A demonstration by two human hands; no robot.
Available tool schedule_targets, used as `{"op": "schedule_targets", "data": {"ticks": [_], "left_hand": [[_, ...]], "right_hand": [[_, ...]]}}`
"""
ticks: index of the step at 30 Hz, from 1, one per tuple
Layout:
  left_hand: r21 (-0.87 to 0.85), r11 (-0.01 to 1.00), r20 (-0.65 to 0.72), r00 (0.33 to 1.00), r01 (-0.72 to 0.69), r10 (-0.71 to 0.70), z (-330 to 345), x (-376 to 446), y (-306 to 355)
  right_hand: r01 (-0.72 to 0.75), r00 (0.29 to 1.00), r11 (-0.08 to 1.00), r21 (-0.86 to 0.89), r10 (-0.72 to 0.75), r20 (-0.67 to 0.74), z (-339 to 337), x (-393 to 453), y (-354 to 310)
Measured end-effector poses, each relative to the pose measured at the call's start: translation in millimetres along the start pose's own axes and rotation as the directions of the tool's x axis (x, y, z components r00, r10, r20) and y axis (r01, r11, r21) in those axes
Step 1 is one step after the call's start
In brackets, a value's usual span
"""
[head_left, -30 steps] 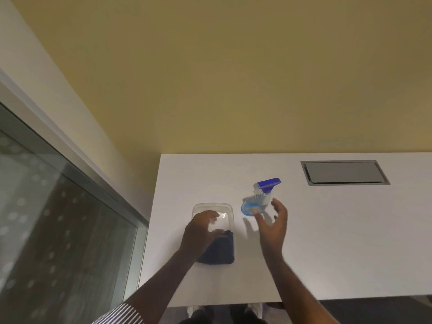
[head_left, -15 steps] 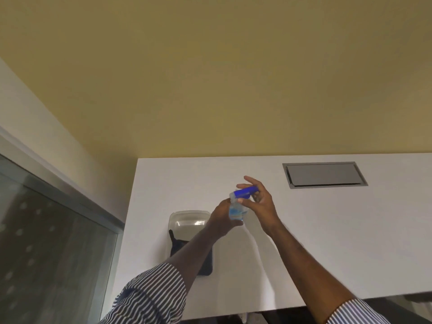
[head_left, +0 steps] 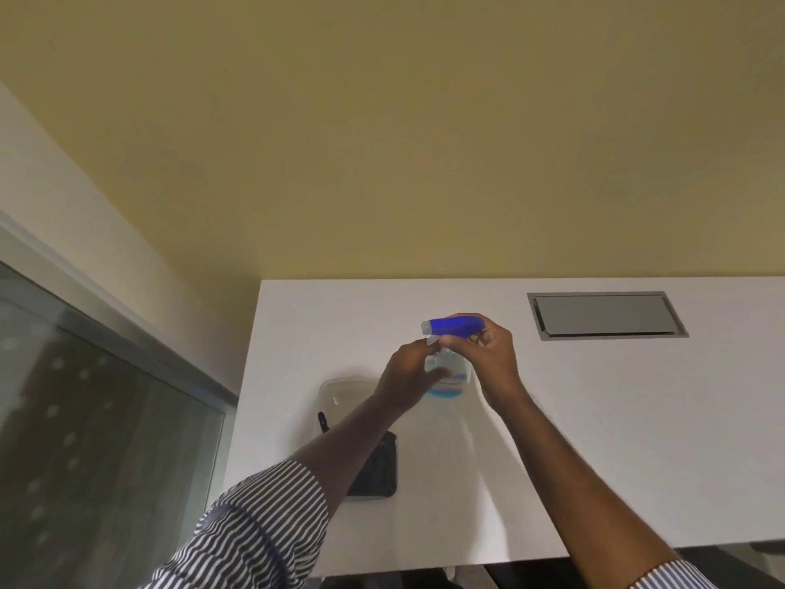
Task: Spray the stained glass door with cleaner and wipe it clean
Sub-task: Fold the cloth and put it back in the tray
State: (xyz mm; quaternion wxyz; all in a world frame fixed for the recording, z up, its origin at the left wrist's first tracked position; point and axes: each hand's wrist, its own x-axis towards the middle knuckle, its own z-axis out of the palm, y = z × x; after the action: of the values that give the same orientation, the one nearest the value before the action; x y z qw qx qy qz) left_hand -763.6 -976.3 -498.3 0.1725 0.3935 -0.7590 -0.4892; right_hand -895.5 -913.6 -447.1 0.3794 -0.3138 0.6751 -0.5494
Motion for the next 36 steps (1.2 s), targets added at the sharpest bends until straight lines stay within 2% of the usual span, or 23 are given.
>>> {"op": "schedule_targets", "data": {"ticks": [6,12,21,26,32,36], "left_hand": [[0.018,0.999,0.03,0.999,-0.045,0.044,-56,-5,10],[0.064,0.997,0.003,0.999,-0.048,0.048,-107,-21,-3],[-0.077,0.992,0.023,0.995,0.098,-0.097,-132,-58,-40],[0.13,0.991,-0.027,0.999,0.031,-0.028,-126,-69,-69],[0.166,0.983,-0.04,0.996,0.083,-0.077,-112,-63,-89],[0.17,0.976,-0.029,0.991,0.133,-0.13,-107,-64,-95]], "right_hand": [[0.125,0.99,0.99,0.067,-0.129,0.056,22,0,-46],[0.167,0.975,0.98,0.108,-0.18,0.129,64,-5,-63],[0.052,0.978,0.997,0.061,-0.064,0.201,114,-20,-38],[-0.027,0.972,1.0,-0.005,0.027,0.233,126,-29,-16],[-0.043,0.963,0.99,-0.136,0.077,0.257,128,-28,3],[-0.029,0.957,0.989,-0.148,0.07,0.282,126,-29,9]]}}
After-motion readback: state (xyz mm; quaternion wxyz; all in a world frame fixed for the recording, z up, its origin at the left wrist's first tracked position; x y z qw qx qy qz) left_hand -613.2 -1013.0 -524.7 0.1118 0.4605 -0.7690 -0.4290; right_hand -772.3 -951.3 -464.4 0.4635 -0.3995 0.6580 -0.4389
